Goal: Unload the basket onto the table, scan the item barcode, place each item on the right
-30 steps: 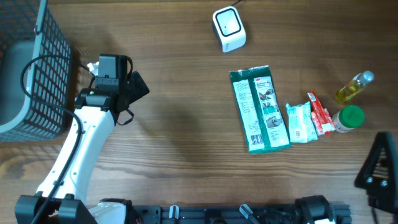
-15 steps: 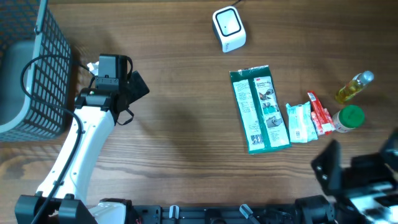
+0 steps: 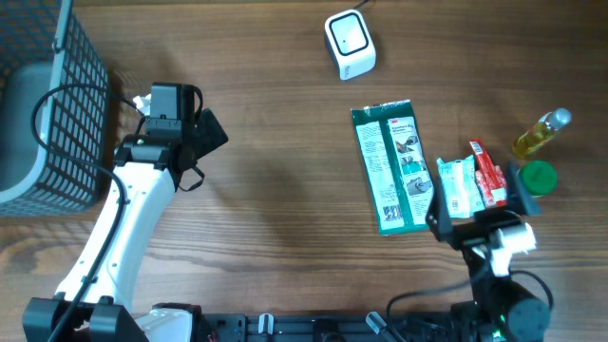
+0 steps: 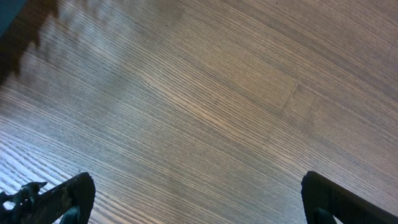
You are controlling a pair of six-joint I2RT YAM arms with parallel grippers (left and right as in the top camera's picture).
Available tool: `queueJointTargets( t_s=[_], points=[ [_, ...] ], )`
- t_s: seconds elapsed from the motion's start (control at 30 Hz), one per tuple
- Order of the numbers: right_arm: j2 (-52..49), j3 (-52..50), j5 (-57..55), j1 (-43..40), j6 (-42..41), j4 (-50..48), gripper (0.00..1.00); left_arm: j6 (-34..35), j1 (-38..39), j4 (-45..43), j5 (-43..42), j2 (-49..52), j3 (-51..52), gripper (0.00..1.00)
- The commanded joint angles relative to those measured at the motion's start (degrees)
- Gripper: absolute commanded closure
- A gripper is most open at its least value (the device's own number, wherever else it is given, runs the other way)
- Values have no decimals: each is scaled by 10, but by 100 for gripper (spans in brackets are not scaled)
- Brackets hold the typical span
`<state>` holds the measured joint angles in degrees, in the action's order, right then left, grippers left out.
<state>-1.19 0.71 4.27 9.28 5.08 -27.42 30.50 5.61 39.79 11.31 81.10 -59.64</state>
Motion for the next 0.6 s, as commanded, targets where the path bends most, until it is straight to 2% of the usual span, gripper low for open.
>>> queueJointTargets(
  t_s=[0.0,0.27,0.57],
  points=[
    [10,-4,15,0,3,60,0,-3,-3,-2,7,2,-3,0],
    [10,-4,38,0,4,271,0,-3,-3,-2,7,2,-3,0],
    [9,-4,35,0,9,269,0,-3,-3,-2,7,2,-3,0]
  ],
)
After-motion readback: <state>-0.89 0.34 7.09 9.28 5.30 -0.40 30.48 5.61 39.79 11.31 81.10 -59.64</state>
